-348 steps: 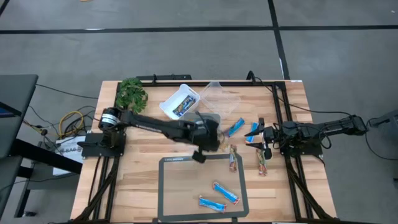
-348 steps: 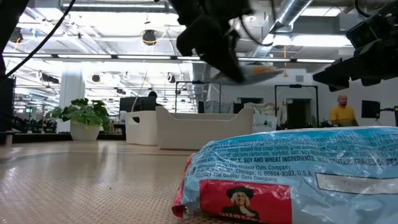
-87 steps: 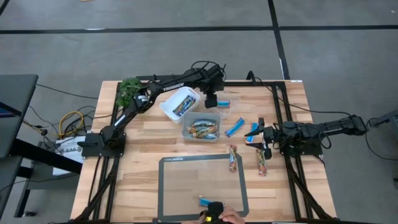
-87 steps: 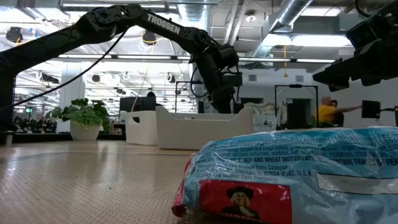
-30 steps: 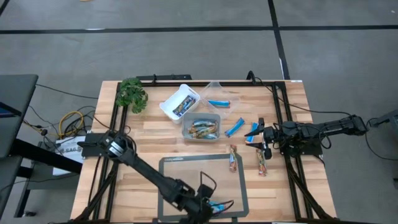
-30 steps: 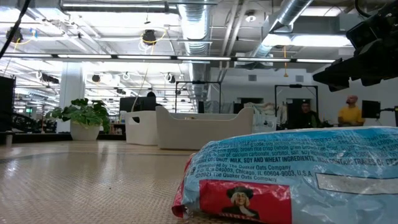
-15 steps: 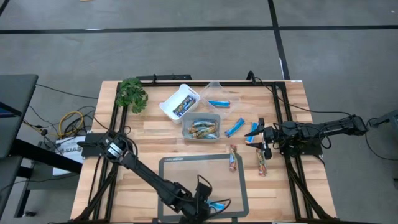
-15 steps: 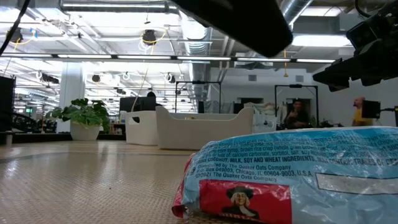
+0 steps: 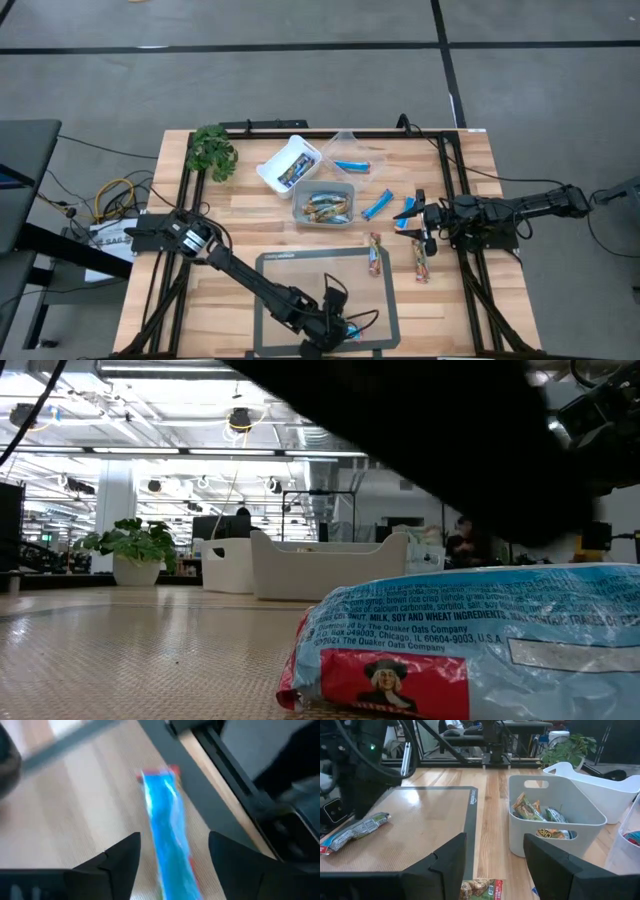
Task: Pick and place Granola Bars by type
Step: Put the red granola bar into the transparent bin
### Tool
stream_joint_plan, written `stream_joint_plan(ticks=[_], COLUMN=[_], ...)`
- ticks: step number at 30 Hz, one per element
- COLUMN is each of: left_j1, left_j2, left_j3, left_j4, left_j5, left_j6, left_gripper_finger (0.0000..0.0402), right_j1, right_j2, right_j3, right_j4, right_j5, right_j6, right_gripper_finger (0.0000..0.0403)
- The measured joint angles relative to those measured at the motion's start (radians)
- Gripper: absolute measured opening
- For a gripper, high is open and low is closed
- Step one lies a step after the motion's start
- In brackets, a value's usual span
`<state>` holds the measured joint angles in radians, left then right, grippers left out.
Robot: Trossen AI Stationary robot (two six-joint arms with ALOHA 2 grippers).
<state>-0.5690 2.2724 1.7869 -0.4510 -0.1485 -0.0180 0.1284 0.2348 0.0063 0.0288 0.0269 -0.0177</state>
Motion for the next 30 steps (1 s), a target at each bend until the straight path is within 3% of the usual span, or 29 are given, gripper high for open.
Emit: stream_joint_plan(ticks=[8,16,23,30], left_j1=[0.013,0.027,0.034,0.036], left_j2=[0.018,0.046,0.077,0.083], left_j3=[-0.001,-0.001,-0.001,0.0], left_j4=[0.01,0.038,0.063,0.07], left_j5=[0.007,0.03,0.035,0.033], left_j6=[0.022,0.025,0.035,0.035], left_gripper_finger=[0.0274,0.0284,0.0265,0.0208], right_j1=[0.0,0.0,0.0,0.0], right_j2=[0.001,0.001,0.0,0.001], right_j3=[0.0,0.0,0.0,0.0], right_j4=[0.001,0.001,0.002,0.001], right_j5=[0.0,0.0,0.0,0.0], right_j6=[0.0,0.0,0.0,0.0], right_gripper_finger=[0.0191,0.0191,0.0191,0.0191])
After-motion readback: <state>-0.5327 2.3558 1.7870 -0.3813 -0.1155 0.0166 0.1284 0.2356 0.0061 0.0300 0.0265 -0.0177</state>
